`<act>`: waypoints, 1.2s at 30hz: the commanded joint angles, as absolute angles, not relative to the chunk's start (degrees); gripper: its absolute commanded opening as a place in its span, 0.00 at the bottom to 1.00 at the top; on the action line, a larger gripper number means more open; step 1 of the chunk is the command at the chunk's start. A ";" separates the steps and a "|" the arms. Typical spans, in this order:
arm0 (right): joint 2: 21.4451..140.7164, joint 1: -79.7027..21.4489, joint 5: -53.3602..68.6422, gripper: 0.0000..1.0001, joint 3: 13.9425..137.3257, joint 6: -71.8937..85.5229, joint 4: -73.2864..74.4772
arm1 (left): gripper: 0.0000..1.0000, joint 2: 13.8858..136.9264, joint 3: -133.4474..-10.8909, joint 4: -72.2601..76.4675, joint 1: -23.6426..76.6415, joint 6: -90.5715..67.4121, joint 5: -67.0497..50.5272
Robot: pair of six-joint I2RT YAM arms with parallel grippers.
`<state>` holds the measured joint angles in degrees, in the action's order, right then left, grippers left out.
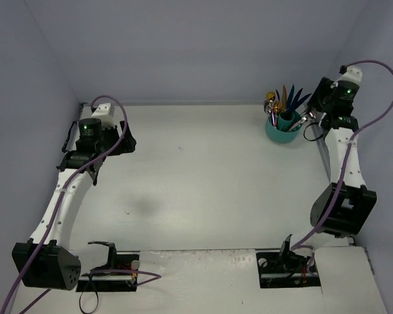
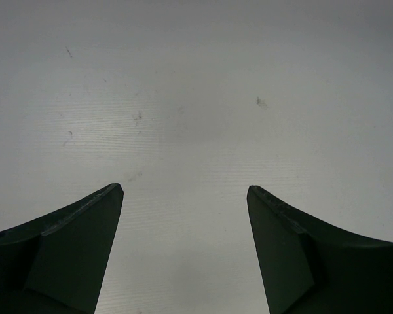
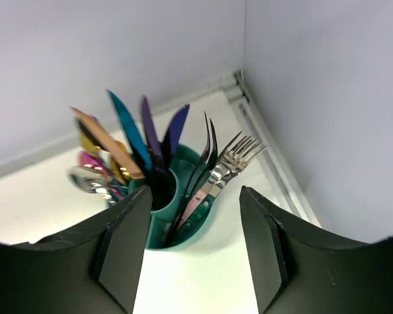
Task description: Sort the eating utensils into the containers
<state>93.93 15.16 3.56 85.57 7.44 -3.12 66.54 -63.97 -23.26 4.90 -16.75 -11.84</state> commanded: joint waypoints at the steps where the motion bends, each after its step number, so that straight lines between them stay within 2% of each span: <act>1: 79.93 15.12 1.37 0.57 81.73 7.28 -6.48 | 0.74 62.90 -64.53 -19.16 4.57 -16.80 -11.18; 10: 46.85 12.30 -2.50 0.75 66.82 7.61 0.05 | 0.74 52.73 -67.00 -28.00 4.49 -14.69 -6.59; 15: 34.31 2.96 -9.05 0.81 62.17 6.13 5.16 | 0.74 46.52 -69.08 -35.68 4.57 -12.28 -3.84; 18: 27.40 0.04 -10.97 1.00 59.90 6.41 8.30 | 0.74 43.59 -69.18 -38.60 4.57 -12.03 -2.60; 27: 12.70 -4.17 -14.68 1.00 52.10 8.22 12.03 | 0.74 36.57 -65.73 -44.92 4.57 -12.04 -0.55; 36: 9.24 -5.55 -13.52 1.00 49.65 8.41 12.39 | 0.74 35.58 -65.14 -45.16 4.66 -14.25 -1.77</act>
